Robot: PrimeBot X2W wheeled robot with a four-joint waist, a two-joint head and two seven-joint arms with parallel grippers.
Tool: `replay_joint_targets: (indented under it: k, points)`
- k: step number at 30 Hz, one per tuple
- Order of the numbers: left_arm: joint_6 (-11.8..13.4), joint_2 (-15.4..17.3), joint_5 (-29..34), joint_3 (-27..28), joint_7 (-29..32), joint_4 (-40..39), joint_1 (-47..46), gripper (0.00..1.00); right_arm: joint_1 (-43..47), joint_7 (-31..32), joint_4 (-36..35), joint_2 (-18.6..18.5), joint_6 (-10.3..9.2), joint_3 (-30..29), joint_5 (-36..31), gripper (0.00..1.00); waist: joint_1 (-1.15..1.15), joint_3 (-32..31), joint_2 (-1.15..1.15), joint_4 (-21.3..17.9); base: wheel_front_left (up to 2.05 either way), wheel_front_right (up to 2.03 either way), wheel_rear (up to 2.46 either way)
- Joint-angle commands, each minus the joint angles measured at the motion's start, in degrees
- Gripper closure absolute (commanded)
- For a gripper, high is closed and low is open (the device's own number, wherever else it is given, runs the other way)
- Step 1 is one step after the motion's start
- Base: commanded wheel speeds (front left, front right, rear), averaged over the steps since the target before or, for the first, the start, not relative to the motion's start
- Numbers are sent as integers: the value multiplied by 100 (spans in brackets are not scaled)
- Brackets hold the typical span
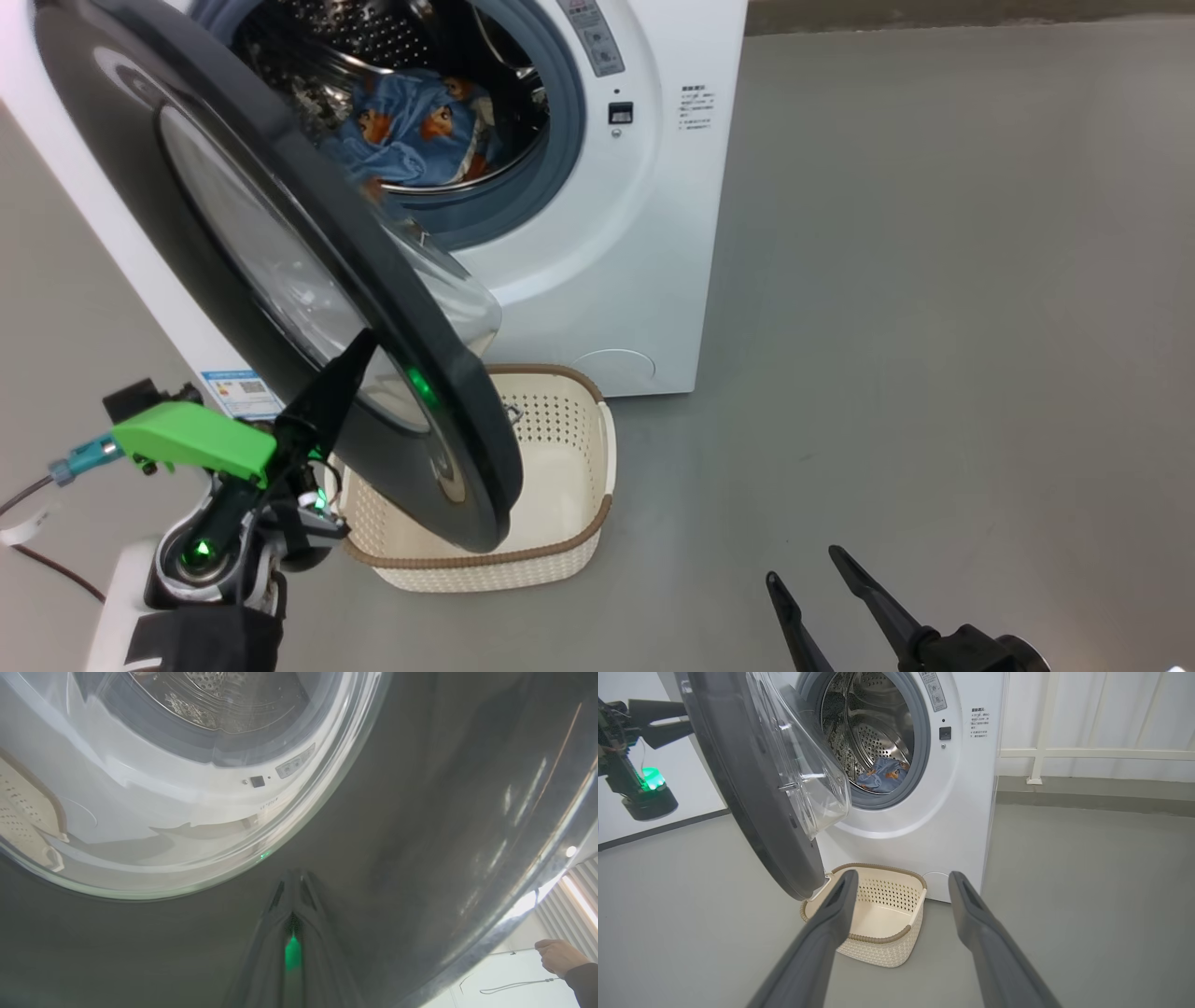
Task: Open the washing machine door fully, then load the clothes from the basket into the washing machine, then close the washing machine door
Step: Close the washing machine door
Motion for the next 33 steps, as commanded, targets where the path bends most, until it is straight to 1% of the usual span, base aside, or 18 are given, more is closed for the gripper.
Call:
replay_joint_targets:
  k: [1,8,17,23,33]
  points:
    - [-42,55,-52,74,-19,-131,-324,100,-228,-28,-154,14,16,136,-21,0,0,11,0,-55,0,0,0]
    - [-42,54,-24,36,-172,63,-488,100,-272,-28,-121,20,16,170,-10,0,0,1,0,-157,0,0,0]
    - [-42,54,61,-75,-412,561,-886,100,-351,-28,-79,-2,16,234,4,0,0,-36,0,-229,0,0,0]
    - [-43,54,129,-323,-699,950,-1199,100,-412,-28,-45,-23,16,321,26,0,0,-41,0,-292,0,0,0]
    - [-43,54,13,-678,-1104,1449,-1606,100,-445,-28,-18,-65,16,395,46,0,0,-12,0,-375,0,0,0]
